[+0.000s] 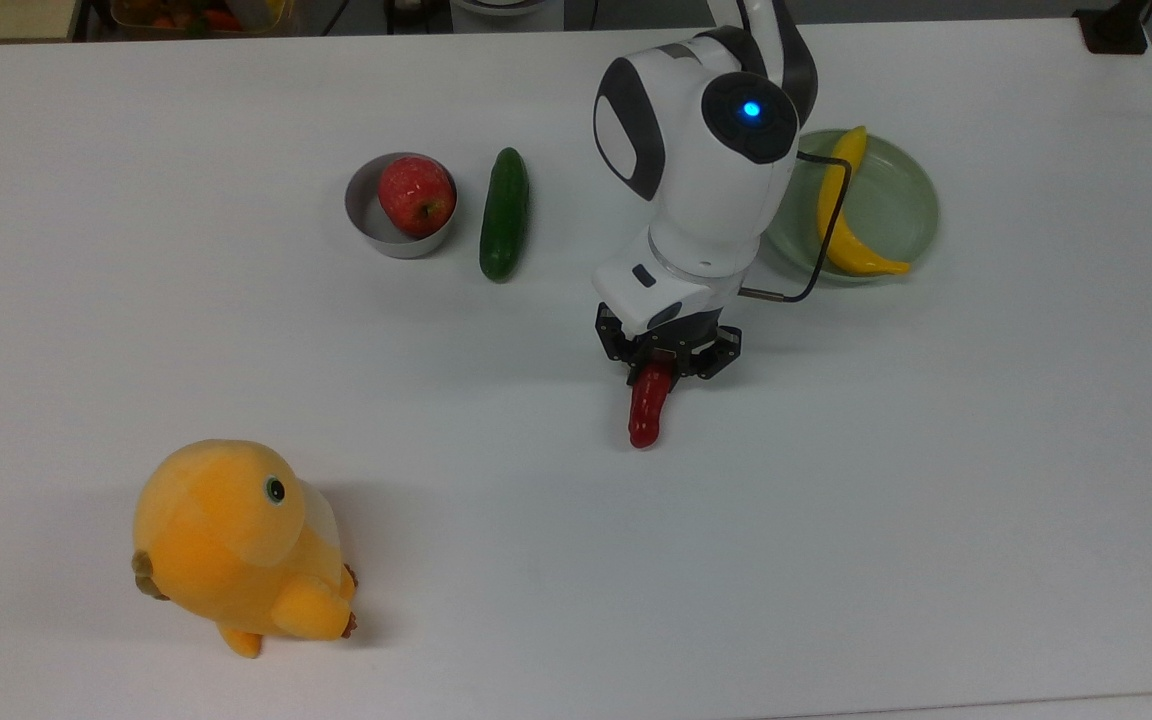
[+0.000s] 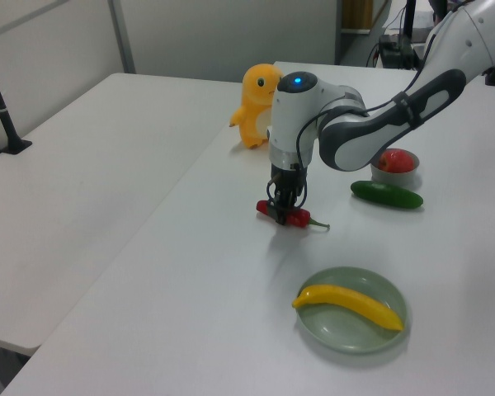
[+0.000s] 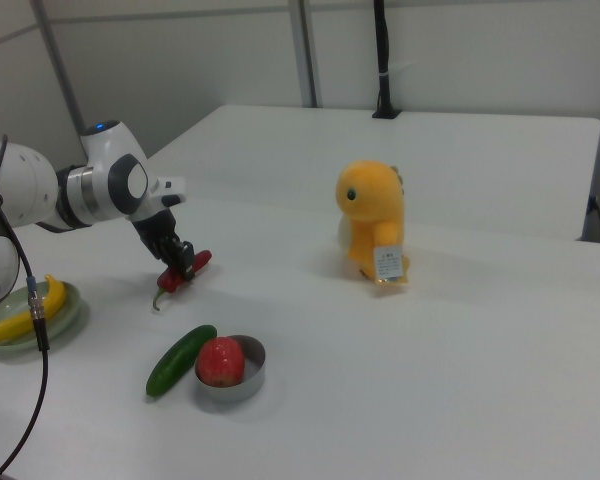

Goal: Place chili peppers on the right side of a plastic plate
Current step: 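Lift the chili pepper and carry it toward the green plate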

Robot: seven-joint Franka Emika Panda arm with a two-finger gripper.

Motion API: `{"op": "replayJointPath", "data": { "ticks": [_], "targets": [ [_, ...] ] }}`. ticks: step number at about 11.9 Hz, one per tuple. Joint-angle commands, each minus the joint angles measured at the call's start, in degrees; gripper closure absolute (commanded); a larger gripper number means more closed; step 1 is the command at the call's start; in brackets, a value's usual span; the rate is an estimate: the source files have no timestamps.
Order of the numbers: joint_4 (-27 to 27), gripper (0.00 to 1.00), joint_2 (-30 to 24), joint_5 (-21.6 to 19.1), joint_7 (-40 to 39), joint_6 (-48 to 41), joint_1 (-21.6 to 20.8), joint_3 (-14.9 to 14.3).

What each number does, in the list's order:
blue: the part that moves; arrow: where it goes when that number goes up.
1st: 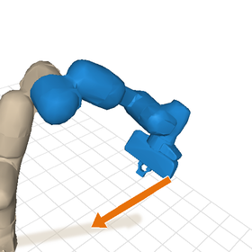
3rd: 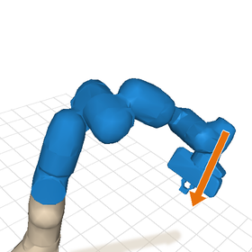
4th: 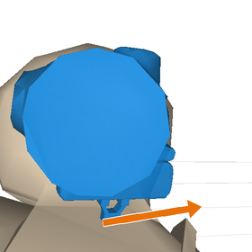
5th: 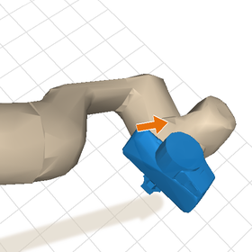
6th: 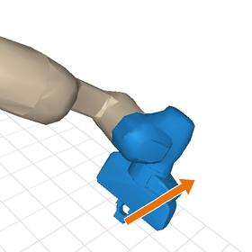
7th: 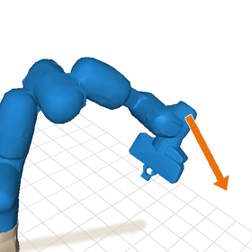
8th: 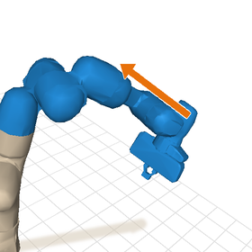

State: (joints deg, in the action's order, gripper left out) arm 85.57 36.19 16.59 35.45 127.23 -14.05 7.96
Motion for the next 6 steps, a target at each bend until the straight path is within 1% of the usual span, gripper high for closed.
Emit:
{"op": "replayJointPath", "data": {
  "ticks": [1,2,3,4,5,6],
  "targets": [
    [4.8,0.90,-7.3,1.1,0.8,0.3,3.5,3.1],
    [7.0,0.90,-9.7,0.8,0.4,0.4,3.9,3.2],
    [8.2,0.90,-11.7,0.5,-0.3,0.4,4.6,4.2],
    [10.7,0.90,-14.0,0.3,-1.0,0.4,4.9,4.6],
    [13.1,0.90,-16.3,0.3,-1.2,0.4,4.8,4.7],
    [15.0,0.89,-18.1,0.0,-1.3,0.4,4.8,5.5]
  ]
}}
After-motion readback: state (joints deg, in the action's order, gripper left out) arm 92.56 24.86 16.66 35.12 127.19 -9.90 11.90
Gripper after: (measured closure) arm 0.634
